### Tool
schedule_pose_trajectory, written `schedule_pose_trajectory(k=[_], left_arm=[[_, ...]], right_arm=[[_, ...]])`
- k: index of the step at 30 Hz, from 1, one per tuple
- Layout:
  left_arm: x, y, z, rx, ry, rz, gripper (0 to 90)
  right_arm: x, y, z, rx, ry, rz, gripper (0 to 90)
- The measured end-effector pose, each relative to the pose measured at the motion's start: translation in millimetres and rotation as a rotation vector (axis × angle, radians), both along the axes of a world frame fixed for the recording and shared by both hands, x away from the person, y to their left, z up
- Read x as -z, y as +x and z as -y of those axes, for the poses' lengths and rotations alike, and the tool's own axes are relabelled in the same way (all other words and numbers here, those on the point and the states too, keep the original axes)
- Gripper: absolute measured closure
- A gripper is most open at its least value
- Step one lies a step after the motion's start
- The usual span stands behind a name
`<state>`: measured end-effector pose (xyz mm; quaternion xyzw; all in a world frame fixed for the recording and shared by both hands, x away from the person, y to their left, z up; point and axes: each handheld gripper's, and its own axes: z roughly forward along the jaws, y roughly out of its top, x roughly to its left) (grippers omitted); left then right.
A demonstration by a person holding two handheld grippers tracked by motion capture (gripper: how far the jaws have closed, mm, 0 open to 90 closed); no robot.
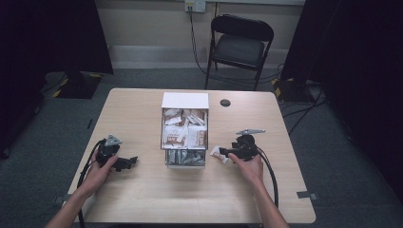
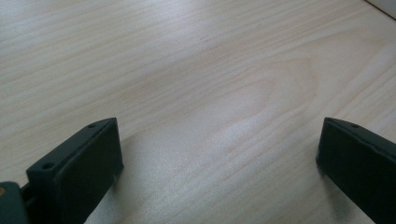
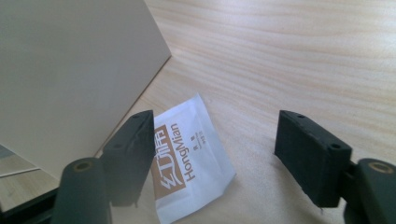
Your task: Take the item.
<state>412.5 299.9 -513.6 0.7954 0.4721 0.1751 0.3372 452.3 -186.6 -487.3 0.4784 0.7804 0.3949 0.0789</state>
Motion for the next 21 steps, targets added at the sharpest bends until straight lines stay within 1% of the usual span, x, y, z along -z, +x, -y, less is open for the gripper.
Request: schedule_pose_trajectory(k=[3,5,7,8,9,12,13,17,21], left_arm=[[0.0,0.0,0.0,0.0,0.0,0.0,0.0],[0.0,0.0,0.0,0.0,0.0,0.0,0.0],[0.0,0.0,0.0,0.0,0.0,0.0,0.0],[0.0,0.0,0.0,0.0,0.0,0.0,0.0],[0.0,0.0,0.0,0.0,0.0,0.0,0.0],[0.0,0.0,0.0,0.0,0.0,0.0,0.0],[0.0,0.0,0.0,0.0,0.0,0.0,0.0],[0.0,0.0,0.0,0.0,0.0,0.0,0.0],[0.0,0.0,0.0,0.0,0.0,0.0,0.0]], right_arm=[[-3.8,-2.1,2.5,0.024,-0.007,0.003,21.5],[-7.3,-3.9,5.0,0.03,-0.006,0.009,21.9],[-13.0,-6.6,8.5,0.042,-0.007,0.021,17.4],[-13.0,-6.6,8.5,0.042,-0.007,0.021,17.4],[-17.6,-9.0,11.2,0.053,-0.01,0.026,15.9],[-20.6,-11.1,13.1,0.059,-0.02,0.03,14.8],[-23.4,-13.3,16.5,0.071,-0.028,0.021,14.6],[-27.6,-17.9,22.1,0.074,-0.022,0.019,14.8],[-34.6,-26.6,29.9,0.084,-0.016,0.036,14.7]])
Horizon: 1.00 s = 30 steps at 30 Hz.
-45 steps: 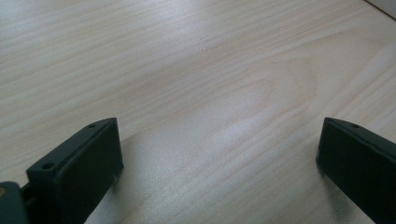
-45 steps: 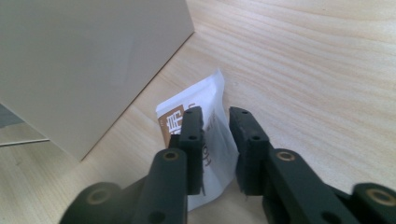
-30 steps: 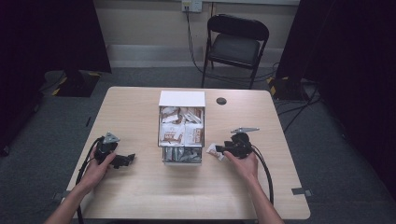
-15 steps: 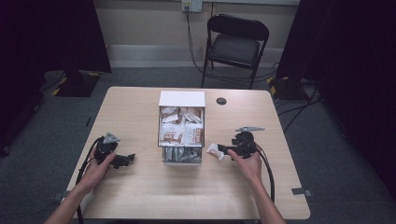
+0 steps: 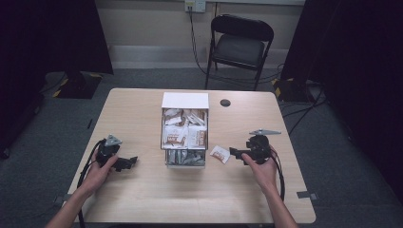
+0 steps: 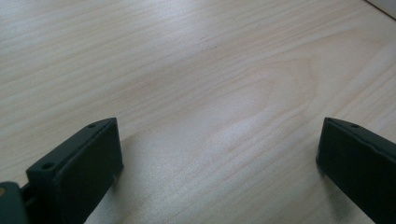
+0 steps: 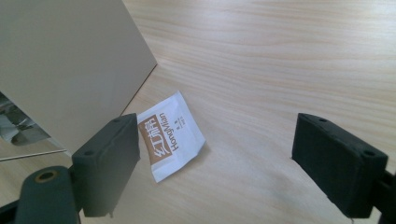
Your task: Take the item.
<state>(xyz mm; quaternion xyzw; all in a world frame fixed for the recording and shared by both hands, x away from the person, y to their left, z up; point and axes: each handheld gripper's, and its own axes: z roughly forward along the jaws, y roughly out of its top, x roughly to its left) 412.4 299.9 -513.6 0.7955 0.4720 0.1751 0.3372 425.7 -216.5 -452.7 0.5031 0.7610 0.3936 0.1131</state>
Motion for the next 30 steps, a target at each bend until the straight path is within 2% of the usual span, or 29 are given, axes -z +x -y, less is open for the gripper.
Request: schedule_pose_trajectory(k=[7,12,16,22,24,30], left_arm=[[0.0,0.0,-0.1,0.001,0.002,0.001,0.0],[-0.1,-0.2,0.1,-0.001,0.003,0.002,0.0],[-0.2,-0.2,0.0,-0.002,0.006,0.003,0.0],[-0.1,-0.3,0.2,-0.002,0.003,0.001,0.0],[-0.3,-0.4,0.1,-0.001,0.004,-0.001,0.0],[-0.3,-0.4,0.1,-0.001,0.003,-0.001,0.0]], right_arm=[[-11.1,-15.1,11.3,0.005,-0.015,0.017,14.7],[-16.3,-25.1,19.7,0.038,-0.019,0.031,14.7],[-13.1,-32.1,28.4,0.06,-0.038,-0.002,14.8],[-7.5,-41.5,48.7,0.12,-0.05,-0.01,15.4],[-5.4,-45.5,62.2,0.168,-0.057,-0.015,16.1],[2.5,-46.8,76.3,0.204,-0.083,-0.039,16.1]])
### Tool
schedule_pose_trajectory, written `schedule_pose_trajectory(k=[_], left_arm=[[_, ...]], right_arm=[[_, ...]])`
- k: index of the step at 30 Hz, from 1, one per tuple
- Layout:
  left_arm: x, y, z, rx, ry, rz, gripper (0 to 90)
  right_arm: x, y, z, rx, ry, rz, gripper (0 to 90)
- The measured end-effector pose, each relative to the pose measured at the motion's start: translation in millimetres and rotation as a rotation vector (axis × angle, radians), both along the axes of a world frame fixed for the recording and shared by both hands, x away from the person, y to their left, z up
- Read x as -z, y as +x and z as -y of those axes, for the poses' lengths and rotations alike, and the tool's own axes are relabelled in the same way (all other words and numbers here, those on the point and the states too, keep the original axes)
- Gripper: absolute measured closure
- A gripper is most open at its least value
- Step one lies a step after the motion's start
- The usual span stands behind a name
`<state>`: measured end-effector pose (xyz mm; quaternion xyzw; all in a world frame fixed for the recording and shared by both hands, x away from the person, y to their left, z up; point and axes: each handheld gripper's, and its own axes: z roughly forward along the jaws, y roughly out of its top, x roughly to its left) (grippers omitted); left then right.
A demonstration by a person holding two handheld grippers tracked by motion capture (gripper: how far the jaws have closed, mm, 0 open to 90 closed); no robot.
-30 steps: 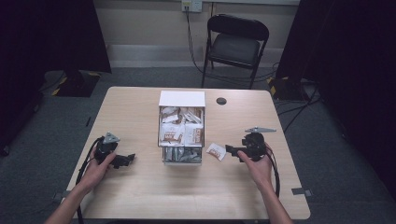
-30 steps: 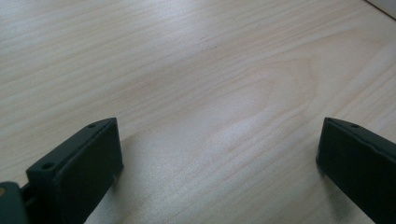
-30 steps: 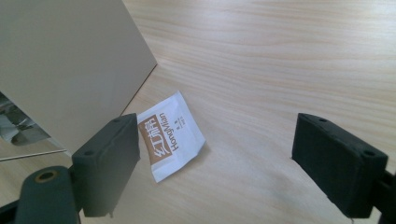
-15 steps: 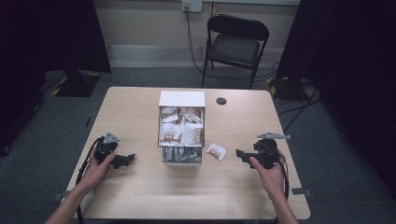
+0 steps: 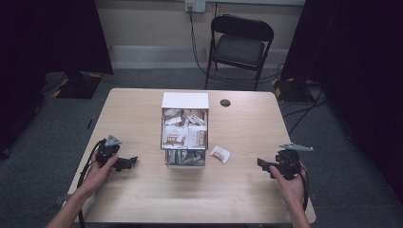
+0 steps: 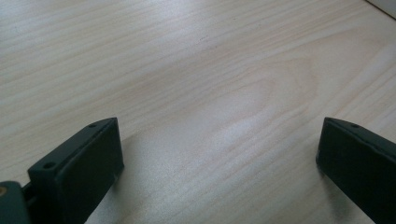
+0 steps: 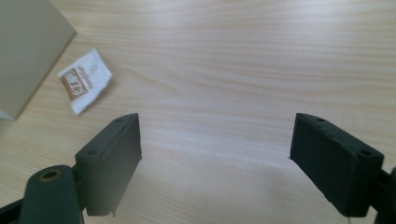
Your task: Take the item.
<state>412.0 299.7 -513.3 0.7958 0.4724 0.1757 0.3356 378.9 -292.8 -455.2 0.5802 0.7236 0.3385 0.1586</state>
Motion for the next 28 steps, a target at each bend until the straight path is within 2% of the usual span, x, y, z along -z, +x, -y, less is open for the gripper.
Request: schedule_pose_trajectory(k=[1,3,5,8,9,12,15,17,18,23,28], left_arm=[[0.0,0.0,-0.1,0.0,0.001,0.0,0.0],[0.0,0.0,0.0,0.0,0.001,0.0,0.0],[0.0,0.0,0.0,0.0,0.0,0.0,0.0],[0.0,-0.3,0.1,0.0,-0.001,0.0,0.1],[0.0,-0.3,0.1,0.0,-0.001,0.0,0.1],[0.0,-0.3,0.0,-0.001,0.001,0.001,0.1],[0.0,-0.3,0.0,0.0,0.001,0.0,0.1],[0.0,-0.3,0.0,0.0,0.002,0.001,0.1],[0.0,-0.3,0.0,0.001,0.001,0.0,0.1],[-0.1,-0.4,0.0,-0.001,0.002,0.002,0.1],[-0.1,-0.4,-0.1,0.0,0.003,0.002,0.1]], right_arm=[[5.2,-0.1,3.6,0.011,-0.03,-0.013,16.3],[7.4,-0.1,4.8,0.016,-0.04,-0.023,16.5],[14.4,0.0,8.0,0.02,-0.08,-0.042,16.6],[21.1,1.5,13.3,0.033,-0.093,-0.067,16.6],[23.0,1.7,14.7,0.044,-0.116,-0.078,16.2],[29.7,0.9,16.5,0.077,-0.13,-0.099,14.9],[31.2,-0.6,15.3,0.085,-0.142,-0.08,14.6],[34.1,-2.2,12.1,0.081,-0.182,-0.053,13.8],[36.7,-3.8,9.7,0.091,-0.193,-0.031,10.5],[46.3,-5.5,8.4,0.084,-0.178,0.042,0.0],[47.5,-5.1,8.6,0.088,-0.178,0.049,0.0]])
